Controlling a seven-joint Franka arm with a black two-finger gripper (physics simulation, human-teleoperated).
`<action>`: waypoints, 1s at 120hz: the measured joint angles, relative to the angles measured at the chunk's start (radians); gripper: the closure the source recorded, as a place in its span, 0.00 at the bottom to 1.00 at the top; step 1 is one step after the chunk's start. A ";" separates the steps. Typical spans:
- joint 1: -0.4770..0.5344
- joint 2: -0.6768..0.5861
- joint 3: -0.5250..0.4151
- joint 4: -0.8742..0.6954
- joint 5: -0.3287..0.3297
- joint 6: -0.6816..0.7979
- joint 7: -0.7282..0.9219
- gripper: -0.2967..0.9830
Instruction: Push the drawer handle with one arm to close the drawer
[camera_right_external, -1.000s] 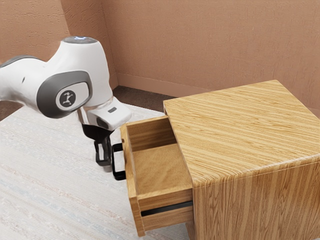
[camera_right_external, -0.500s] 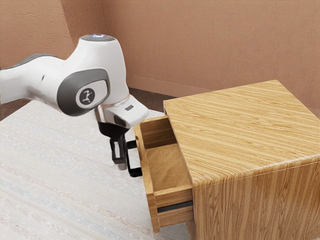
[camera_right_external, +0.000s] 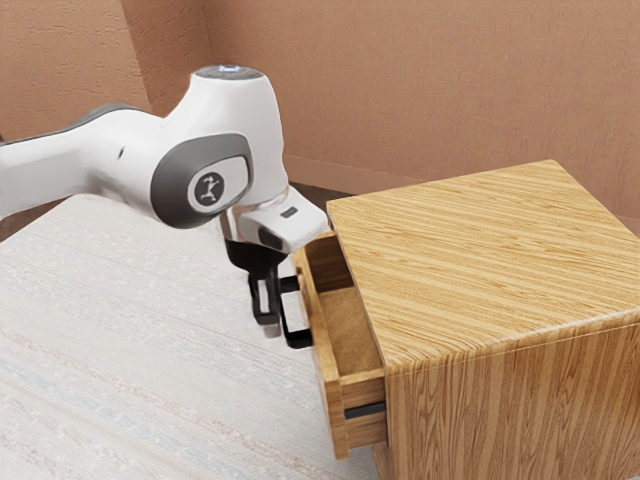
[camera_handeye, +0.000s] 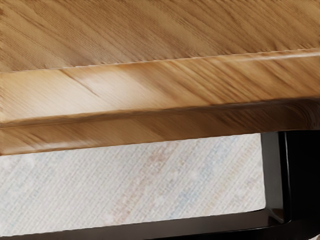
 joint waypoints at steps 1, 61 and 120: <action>0.004 0.000 -0.003 0.001 0.000 0.000 0.000 0.85; 0.231 0.001 -0.227 0.098 -0.036 0.000 0.017 0.84; 0.477 -0.002 -0.469 0.196 -0.074 0.001 0.035 0.87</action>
